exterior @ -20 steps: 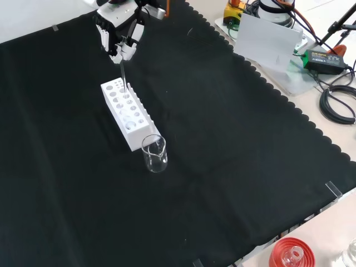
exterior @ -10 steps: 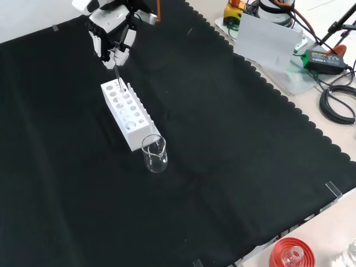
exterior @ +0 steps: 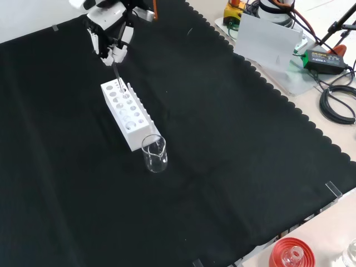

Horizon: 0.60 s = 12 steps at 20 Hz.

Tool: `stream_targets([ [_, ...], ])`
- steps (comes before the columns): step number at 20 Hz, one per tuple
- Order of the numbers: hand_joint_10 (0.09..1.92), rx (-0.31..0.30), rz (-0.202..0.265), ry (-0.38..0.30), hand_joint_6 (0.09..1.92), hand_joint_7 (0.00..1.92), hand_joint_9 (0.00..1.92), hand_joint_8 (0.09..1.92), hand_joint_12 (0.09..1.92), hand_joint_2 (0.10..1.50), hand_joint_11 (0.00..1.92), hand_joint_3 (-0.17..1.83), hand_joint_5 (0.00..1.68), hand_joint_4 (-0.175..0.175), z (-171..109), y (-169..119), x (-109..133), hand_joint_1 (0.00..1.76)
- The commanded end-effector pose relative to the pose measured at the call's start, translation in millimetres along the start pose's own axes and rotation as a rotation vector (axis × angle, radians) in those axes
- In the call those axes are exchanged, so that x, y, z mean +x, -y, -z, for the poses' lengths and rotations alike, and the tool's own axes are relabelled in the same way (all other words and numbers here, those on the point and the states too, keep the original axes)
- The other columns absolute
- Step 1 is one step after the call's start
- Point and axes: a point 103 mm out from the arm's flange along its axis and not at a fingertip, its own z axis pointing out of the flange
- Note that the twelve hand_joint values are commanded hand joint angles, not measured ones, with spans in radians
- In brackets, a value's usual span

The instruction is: Put the glass rod back on the white test tube rack.

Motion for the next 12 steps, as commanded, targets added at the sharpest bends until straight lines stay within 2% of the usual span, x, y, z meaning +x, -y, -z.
stream_targets([
  [1,0.43,0.031,-0.001,-0.044,0.81,1.64,1.81,0.60,0.69,1.03,1.70,-0.17,0.98,-0.175,6.8,4.8,-6.5,1.26],
  [4,0.28,0.041,0.003,-0.035,0.91,1.69,1.88,0.49,0.58,0.96,1.79,-0.17,0.73,-0.175,8.3,6.4,-4.4,1.26],
  [6,0.21,0.044,0.006,-0.028,0.92,1.70,1.91,0.46,0.53,0.94,1.84,-0.17,0.63,-0.175,9.5,7.3,-2.1,1.26],
  [12,0.20,0.041,0.000,-0.022,0.89,1.69,1.92,0.44,0.51,0.93,1.90,-0.17,0.54,-0.175,14.8,10.1,0.2,1.25],
])
